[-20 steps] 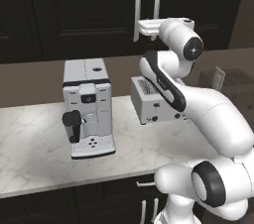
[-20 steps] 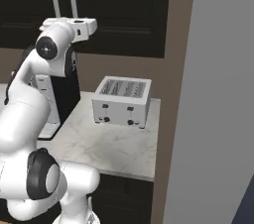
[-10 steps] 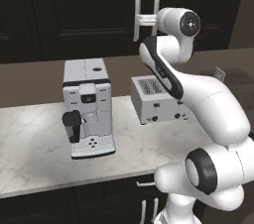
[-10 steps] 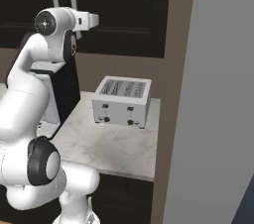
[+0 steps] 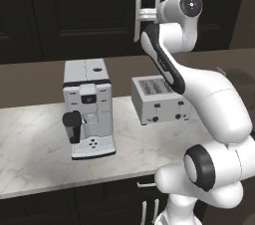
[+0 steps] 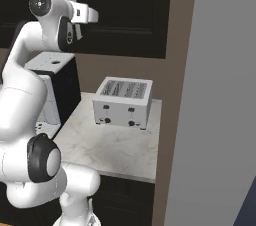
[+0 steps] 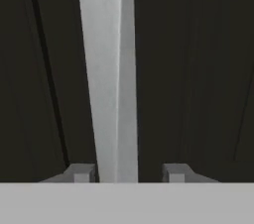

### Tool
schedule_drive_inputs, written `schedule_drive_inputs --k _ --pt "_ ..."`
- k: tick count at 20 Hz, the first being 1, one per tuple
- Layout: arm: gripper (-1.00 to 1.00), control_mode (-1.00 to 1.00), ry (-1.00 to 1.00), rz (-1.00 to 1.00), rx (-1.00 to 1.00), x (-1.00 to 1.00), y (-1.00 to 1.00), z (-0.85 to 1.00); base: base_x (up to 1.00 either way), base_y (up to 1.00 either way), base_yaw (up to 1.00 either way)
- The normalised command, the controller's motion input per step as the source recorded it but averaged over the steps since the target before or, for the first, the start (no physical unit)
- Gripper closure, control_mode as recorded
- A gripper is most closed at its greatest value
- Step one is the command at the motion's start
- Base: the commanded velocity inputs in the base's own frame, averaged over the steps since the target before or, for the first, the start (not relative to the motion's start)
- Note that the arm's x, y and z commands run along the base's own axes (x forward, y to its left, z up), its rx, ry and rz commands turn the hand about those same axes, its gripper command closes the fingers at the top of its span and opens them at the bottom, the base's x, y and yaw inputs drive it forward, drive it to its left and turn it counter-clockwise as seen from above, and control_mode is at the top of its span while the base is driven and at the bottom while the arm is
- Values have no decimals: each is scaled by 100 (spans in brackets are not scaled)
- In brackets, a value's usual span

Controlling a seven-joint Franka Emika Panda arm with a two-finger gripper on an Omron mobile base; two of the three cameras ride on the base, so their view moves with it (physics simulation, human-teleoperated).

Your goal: Open the cabinet directly in front. Then move the liquor and the mug to the dining counter with the jar on it.

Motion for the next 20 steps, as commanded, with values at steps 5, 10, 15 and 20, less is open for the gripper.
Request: schedule_drive_inputs --k 5,10,15,20 --pt "100 -100 0 0 0 0 0 0 0 0 0" --pt "100 -100 -5 0 0 -6 -1 0 0 0 0" --pt "100 -100 -11 0 3 -46 -41 4 0 0 0" --pt "100 -100 -15 0 8 -80 -86 16 0 0 0"
